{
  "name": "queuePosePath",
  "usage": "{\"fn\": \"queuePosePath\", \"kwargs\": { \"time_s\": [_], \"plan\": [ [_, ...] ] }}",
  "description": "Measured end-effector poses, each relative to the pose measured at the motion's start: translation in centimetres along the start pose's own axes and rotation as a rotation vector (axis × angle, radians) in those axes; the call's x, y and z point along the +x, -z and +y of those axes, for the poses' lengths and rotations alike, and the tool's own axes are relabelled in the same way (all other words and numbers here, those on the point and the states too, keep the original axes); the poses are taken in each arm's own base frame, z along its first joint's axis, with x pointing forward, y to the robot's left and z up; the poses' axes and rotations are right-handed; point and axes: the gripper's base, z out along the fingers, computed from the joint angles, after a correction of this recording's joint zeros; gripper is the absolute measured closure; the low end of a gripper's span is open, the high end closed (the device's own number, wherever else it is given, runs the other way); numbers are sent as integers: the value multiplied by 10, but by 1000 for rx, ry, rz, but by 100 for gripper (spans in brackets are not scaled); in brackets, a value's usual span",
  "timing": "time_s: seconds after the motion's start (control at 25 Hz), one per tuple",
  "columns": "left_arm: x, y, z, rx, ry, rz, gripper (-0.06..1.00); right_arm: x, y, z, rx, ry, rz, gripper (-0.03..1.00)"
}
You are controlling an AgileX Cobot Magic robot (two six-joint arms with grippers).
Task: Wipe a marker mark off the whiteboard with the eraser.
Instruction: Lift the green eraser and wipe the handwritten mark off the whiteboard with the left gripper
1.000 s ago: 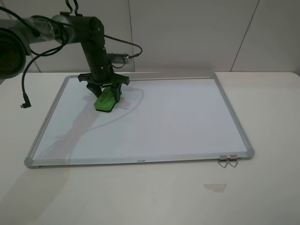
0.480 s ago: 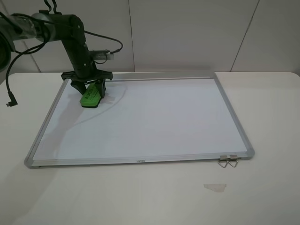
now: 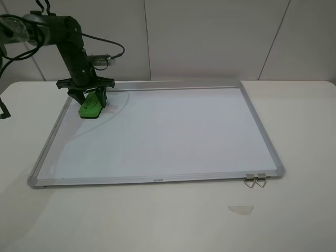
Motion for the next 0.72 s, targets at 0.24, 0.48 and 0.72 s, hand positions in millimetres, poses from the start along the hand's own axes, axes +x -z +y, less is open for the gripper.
{"fn": "queuePosePath", "kwargs": {
  "time_s": [0.24,0.48,0.72],
  "plan": [
    [-1,-1,-25,9,-46,-48,35,0,0,0,0,0,0,15],
    [6,-11,-70,16,-136,-60,35,0,0,0,0,0,0,15],
    [11,-22,-90,3,-186,-51,35,0,0,0,0,0,0,15]
  ]
}}
